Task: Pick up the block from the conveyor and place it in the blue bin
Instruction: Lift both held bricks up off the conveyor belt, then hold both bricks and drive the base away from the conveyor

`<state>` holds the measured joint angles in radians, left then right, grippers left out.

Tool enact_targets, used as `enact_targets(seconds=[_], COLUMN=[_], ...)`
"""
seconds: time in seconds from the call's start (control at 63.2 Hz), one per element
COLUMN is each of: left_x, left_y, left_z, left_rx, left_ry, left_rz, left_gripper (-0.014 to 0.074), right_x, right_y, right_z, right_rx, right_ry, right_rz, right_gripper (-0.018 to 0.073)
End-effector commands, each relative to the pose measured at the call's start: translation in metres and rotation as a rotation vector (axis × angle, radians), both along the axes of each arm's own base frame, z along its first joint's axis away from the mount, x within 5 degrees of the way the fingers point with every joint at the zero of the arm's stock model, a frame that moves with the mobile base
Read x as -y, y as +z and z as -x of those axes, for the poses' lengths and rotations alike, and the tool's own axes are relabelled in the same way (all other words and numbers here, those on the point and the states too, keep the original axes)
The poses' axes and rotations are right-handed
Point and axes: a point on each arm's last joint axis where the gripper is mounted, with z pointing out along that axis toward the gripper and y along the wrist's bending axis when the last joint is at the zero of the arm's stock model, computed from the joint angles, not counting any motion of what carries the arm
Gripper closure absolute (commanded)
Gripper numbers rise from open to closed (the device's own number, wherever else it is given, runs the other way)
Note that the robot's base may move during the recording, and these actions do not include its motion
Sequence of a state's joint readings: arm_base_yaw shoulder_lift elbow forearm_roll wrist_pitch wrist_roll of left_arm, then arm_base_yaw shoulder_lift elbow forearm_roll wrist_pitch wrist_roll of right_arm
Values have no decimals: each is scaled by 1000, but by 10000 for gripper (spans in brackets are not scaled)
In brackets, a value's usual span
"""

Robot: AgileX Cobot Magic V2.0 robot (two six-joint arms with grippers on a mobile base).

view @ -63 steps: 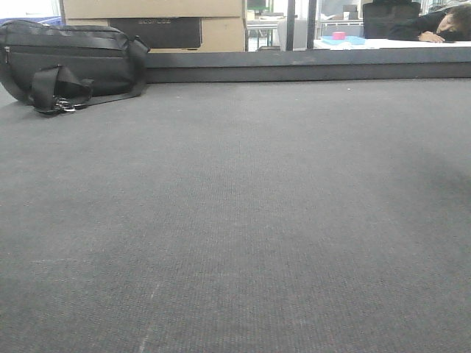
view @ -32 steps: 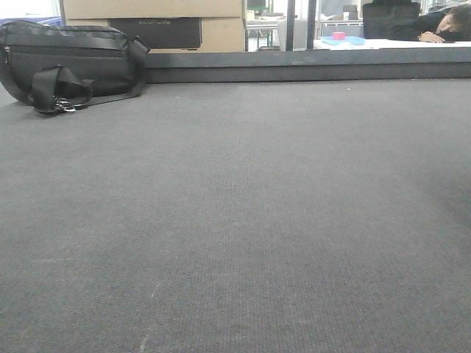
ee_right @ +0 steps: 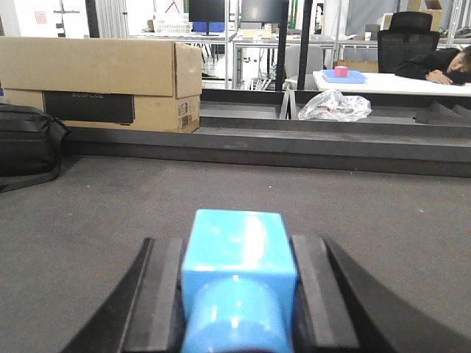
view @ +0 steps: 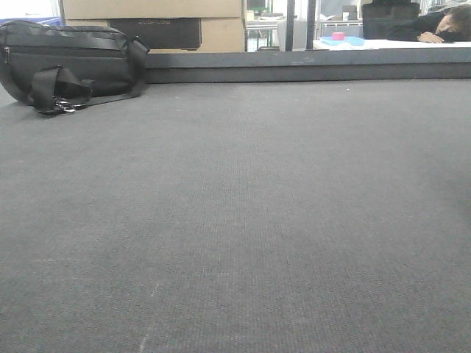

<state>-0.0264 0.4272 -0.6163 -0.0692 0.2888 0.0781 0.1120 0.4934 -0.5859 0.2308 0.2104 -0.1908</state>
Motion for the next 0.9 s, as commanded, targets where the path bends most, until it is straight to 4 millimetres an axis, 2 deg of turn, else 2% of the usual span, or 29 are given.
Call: enact_targets(seconds=[0.0,0.332,0.886], left_x=[0,0,0], left_y=[3,3,3], left_z=[2,3,3], left_rx=[34,36,36], left_ry=[-5,-5,-5], left_rz=[-9,-9,-9], left_gripper=[708,708,708], right_x=[1,3,3], right_y=[1,15,15], right_z=[6,29,29], right_rx=[15,119,117], right_ry=[1,2,2], right_rz=[9,-3,-2], right_gripper=[713,713,713])
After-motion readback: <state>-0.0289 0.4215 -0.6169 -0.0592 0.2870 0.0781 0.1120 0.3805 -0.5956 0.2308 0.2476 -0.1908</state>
